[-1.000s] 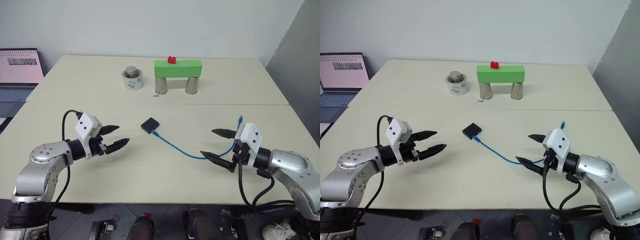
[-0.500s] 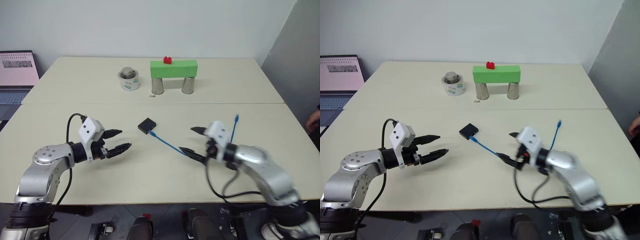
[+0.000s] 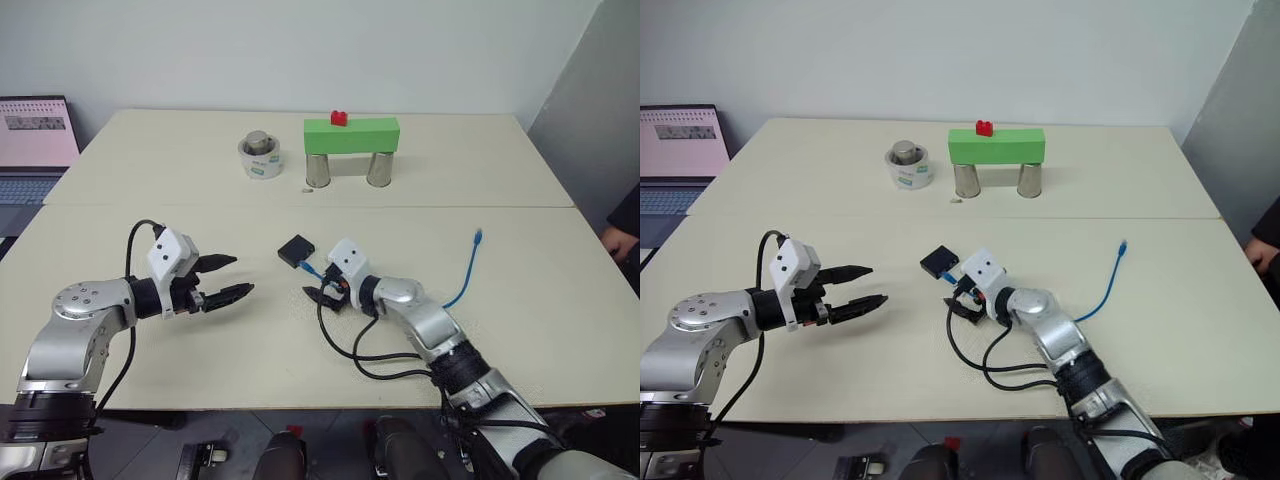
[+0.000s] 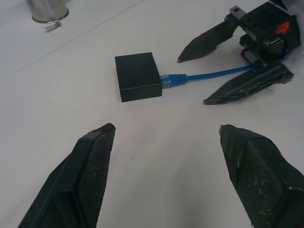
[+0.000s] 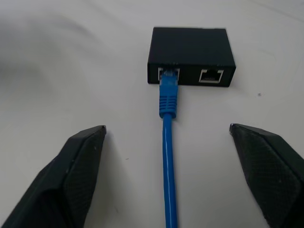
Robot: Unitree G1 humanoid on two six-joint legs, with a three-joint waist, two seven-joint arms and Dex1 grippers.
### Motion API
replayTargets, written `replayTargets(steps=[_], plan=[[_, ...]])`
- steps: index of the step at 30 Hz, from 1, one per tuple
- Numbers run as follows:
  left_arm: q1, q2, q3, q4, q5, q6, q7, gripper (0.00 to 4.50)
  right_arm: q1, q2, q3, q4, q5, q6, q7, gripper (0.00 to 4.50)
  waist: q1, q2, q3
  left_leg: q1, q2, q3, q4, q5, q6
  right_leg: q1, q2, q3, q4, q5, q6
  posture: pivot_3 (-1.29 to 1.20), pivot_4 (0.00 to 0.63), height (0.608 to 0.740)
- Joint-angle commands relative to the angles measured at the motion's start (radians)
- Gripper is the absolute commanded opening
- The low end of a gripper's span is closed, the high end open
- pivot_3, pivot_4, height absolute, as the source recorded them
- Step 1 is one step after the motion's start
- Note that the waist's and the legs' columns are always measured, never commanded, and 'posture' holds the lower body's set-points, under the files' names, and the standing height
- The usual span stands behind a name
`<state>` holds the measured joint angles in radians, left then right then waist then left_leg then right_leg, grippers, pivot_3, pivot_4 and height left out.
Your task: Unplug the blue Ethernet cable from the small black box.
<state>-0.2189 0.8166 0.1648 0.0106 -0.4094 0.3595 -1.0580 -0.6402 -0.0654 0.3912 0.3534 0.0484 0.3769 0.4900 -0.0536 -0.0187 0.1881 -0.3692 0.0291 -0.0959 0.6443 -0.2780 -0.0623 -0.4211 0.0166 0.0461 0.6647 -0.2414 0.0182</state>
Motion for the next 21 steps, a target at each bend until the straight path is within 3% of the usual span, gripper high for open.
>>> replayTargets(steps=[1,9,14,21], plan=[[0.004,0.002,0.013,-0.032,0.004,-0.024,0.006,3.74,-0.006,0.002,-0.016,0.028,-0.021,-0.018,0.008,3.29,0.0,0.0,0.0,0.0,0.0,0.0,0.0,0.0,0.0,0.0,0.0,0.0,0.0,0.0,0.0,0.0,0.15,0.74],[-0.018,-0.018,-0.011,-0.016,0.018,-0.043,0.015,3.74,0.027,-0.037,-0.033,-0.04,-0.036,0.014,0.037,1.31,0.001,0.0,0.0,0.001,0.0,0.0,0.0,0.0,0.0,0.001,0.0,0.0,0.001,0.0,0.0,0.0,0.15,0.74],[-0.042,-0.042,-0.026,-0.023,-0.007,-0.024,-0.004,3.74,0.129,-0.155,-0.051,-0.24,-0.029,0.077,0.093,0.14,0.013,0.0,0.0,0.0,-0.001,0.0,0.001,0.0,0.0,0.001,0.0,0.0,0.001,0.0,0.0,0.0,0.15,0.74],[-0.026,-0.054,-0.069,-0.066,-0.027,0.009,-0.044,3.74,0.327,-0.448,-0.15,-0.623,0.049,0.24,0.236,0.05,0.024,0.0,0.0,-0.001,-0.002,-0.001,0.001,0.0,0.0,0.001,-0.001,0.0,-0.001,0.0,0.0,0.0,0.15,0.74]])
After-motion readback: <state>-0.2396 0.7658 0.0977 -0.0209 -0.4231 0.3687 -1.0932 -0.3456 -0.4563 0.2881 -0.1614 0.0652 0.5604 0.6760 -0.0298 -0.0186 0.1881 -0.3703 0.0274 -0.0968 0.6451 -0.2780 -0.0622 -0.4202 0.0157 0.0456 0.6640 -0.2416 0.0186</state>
